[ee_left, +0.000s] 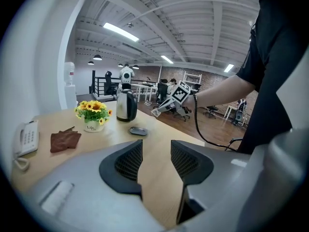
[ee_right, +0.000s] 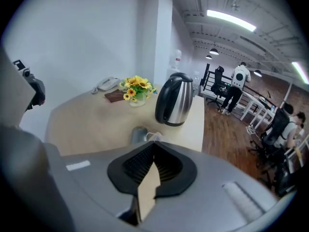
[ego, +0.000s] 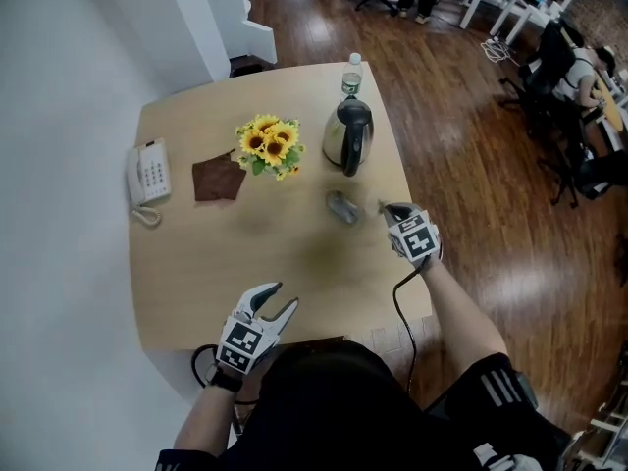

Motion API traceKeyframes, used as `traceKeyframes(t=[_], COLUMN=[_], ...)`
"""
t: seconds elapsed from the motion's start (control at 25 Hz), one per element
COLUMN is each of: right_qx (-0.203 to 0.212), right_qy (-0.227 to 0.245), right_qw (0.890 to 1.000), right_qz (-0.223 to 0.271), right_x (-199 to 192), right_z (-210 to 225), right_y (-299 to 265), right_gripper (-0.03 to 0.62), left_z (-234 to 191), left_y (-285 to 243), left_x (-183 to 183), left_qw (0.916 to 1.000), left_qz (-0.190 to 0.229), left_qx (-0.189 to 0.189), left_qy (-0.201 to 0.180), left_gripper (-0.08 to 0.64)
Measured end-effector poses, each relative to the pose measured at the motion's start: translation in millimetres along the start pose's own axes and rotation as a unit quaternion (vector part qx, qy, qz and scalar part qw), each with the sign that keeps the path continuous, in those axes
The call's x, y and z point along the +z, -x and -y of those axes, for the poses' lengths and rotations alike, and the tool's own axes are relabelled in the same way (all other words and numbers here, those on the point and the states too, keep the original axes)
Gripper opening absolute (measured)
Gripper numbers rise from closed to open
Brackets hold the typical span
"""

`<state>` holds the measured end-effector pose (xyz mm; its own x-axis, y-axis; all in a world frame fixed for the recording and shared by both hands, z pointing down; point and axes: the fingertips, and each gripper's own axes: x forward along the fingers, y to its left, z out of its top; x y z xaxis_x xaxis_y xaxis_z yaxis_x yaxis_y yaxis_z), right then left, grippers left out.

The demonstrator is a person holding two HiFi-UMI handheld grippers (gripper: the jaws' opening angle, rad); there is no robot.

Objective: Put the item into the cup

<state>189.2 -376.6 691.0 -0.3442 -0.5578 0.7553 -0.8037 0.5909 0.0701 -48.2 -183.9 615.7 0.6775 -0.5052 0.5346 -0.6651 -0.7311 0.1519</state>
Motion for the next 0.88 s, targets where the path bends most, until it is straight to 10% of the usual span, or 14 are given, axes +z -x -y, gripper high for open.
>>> traceKeyframes(t=[0.88], right_qx=[0.037], right_qy=[-0.002], right_qw=[0.996], right_qz=[-0.08], right_x=[-21], right_z=[24], right_y=[-81], right_gripper=[0.098], left_z=[5], left_y=[4], left_x=[-15], left_qw=[0.9991], left_qz=[-0.023], left_qx=[0.025], left_qy=[0.026], left_gripper=[0.178])
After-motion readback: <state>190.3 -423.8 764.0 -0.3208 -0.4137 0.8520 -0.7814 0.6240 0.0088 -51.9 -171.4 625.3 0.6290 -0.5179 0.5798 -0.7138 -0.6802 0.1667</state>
